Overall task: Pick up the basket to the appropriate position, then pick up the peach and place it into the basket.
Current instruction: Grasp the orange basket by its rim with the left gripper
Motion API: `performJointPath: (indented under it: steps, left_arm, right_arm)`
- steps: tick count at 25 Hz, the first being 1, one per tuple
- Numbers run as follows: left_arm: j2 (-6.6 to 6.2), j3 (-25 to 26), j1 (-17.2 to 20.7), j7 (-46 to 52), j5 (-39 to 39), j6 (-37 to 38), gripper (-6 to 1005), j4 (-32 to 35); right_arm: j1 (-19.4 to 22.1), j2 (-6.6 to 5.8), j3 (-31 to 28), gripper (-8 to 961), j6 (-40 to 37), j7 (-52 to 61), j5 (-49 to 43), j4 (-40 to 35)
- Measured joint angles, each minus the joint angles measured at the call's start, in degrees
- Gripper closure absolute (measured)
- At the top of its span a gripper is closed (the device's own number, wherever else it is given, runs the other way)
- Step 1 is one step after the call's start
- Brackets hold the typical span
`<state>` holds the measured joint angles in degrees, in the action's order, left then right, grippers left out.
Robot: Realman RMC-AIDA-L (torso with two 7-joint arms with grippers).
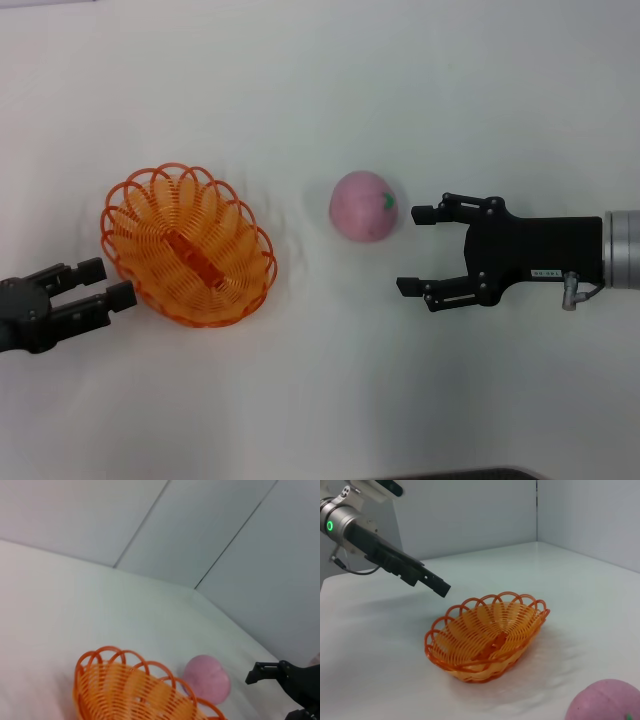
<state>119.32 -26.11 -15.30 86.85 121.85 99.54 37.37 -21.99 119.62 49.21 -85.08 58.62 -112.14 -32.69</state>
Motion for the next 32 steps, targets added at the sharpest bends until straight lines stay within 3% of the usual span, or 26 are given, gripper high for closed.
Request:
performJointPath:
  steps: [7, 14, 22, 32]
  left_arm:
    - [-1.29, -0.8, -3.1, 10.2, 5.3, -2.7, 189, 2.0]
    - [-0.01, -1.0, -5.9, 18.8, 11.2, -2.8, 189, 10.9]
    - [0.04, -2.7, -8.6, 26.4, 14.3, -2.5, 188, 17.9]
    - [0.38, -10.0, -14.7, 33.6, 20.6, -3.0, 188, 25.8]
  right_arm:
    - [-0.3, 0.00, 0.2, 2, 0.4, 0.2, 0.0, 0.0]
    - [-0.6, 0.00, 0.3, 3, 0.9, 0.6, -0.4, 0.0]
    - [-1.1, 0.00, 0.3, 4, 1.2, 1.3, -0.8, -0.2]
    - [-1.5, 0.00, 0.3, 5, 1.3, 2.1, -1.0, -0.5]
